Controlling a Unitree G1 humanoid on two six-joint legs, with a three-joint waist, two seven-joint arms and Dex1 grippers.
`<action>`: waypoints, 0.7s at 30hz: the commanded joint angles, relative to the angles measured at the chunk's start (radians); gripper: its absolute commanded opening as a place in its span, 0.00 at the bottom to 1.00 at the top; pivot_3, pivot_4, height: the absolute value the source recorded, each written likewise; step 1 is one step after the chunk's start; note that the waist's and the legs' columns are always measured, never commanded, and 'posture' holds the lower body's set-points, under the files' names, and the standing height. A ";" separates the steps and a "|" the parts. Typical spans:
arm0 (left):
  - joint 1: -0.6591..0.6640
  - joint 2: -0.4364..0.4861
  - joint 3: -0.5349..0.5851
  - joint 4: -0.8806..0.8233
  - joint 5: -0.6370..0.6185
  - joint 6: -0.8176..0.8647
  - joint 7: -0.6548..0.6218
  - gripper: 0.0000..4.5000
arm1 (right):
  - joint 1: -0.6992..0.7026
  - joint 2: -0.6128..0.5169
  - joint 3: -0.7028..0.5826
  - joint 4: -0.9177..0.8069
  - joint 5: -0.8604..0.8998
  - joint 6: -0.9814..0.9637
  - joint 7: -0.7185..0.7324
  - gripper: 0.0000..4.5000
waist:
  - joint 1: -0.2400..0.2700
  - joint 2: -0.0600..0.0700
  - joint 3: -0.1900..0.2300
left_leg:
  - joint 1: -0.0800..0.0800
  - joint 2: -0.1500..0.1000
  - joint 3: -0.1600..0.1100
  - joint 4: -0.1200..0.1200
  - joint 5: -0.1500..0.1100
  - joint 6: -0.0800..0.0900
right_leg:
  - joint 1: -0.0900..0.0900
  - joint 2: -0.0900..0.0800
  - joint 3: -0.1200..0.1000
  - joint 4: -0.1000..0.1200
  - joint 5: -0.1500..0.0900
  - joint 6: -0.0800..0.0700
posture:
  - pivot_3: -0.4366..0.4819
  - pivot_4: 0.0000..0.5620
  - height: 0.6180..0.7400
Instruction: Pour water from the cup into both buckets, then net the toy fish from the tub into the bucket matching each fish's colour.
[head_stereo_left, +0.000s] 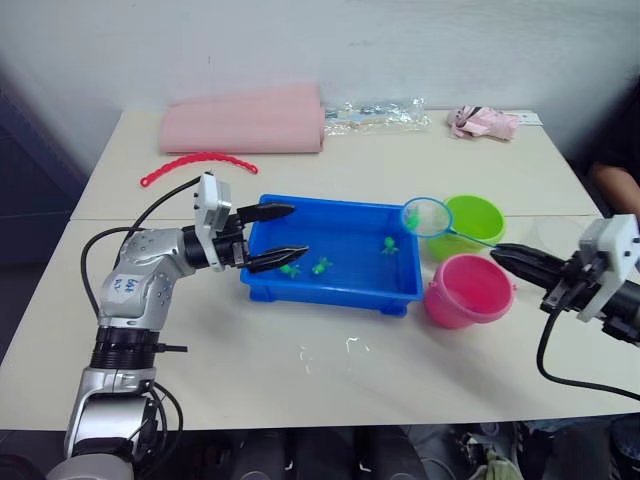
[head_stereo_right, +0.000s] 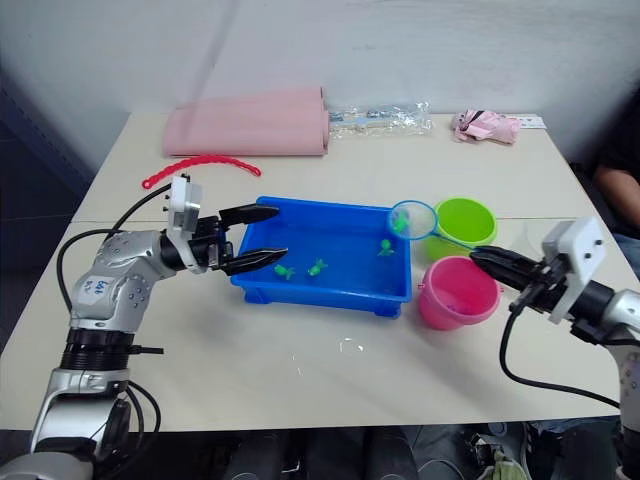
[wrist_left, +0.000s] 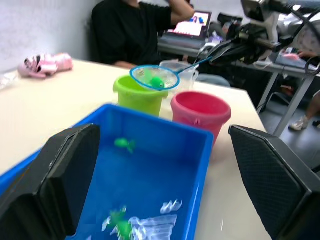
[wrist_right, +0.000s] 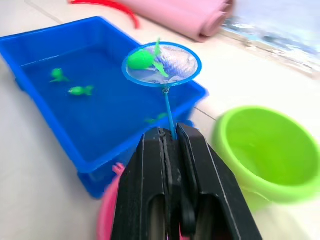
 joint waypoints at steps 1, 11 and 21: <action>-0.024 -0.021 -0.005 0.003 -0.011 0.001 0.009 0.99 | 0.005 -0.029 -0.085 -0.012 0.034 0.010 -0.039 0.00 | -0.002 0.000 0.000 | 0.000 0.000 0.000 0.000 0.000 0.000 | 0.000 0.000 0.000 0.000 0.000 0.000 | 0.48 0.27 1.00; -0.040 -0.074 -0.030 0.019 0.002 -0.003 0.030 0.99 | 0.012 -0.101 -0.003 0.145 -0.229 -0.200 -0.160 0.00 | -0.004 0.000 0.000 | 0.000 0.000 0.001 0.000 0.000 0.000 | 0.000 0.000 0.001 0.000 0.000 0.000 | 0.48 0.27 1.00; -0.048 -0.097 -0.036 0.022 0.008 -0.021 0.044 0.99 | -0.037 -0.195 0.152 0.375 -0.576 -0.670 -0.303 0.00 | -0.006 0.000 0.000 | 0.001 0.000 0.001 0.000 0.001 -0.001 | 0.000 0.000 0.001 -0.005 0.000 0.000 | 0.48 0.27 1.00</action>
